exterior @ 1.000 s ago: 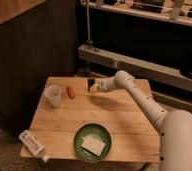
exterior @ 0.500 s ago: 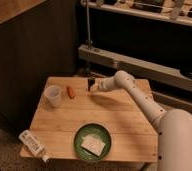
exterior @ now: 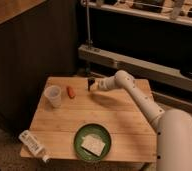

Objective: Knock the eraser over

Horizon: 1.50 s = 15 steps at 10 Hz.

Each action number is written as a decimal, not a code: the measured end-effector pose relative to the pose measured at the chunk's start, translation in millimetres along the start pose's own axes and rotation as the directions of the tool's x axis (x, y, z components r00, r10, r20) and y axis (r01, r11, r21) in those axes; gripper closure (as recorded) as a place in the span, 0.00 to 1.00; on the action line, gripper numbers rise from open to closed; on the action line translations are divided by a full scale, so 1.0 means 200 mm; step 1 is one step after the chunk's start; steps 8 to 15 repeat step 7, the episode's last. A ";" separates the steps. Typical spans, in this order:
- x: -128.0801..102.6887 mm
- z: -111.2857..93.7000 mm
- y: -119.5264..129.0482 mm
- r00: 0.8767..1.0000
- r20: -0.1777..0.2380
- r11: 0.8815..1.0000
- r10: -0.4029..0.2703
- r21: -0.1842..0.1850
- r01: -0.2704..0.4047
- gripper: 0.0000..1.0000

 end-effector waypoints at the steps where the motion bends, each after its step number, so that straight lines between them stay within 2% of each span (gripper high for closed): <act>1: 0.05 0.01 0.01 1.000 -0.019 1.000 -0.005 0.009 0.006 1.00; 2: 0.14 0.05 0.02 0.999 -0.052 1.000 -0.014 0.023 0.015 1.00; 4: 0.33 0.11 0.04 0.992 -0.123 1.000 -0.018 0.010 0.020 1.00; 5: 0.50 0.14 0.09 0.973 -0.231 1.000 -0.003 -0.014 0.000 1.00; 6: 0.62 0.14 0.13 0.953 -0.303 1.000 0.008 -0.023 -0.016 0.97; 7: 0.69 0.16 0.16 0.940 -0.341 1.000 0.007 -0.022 -0.015 0.90; 15: 0.69 0.16 0.16 0.940 -0.341 1.000 0.007 -0.022 -0.015 0.90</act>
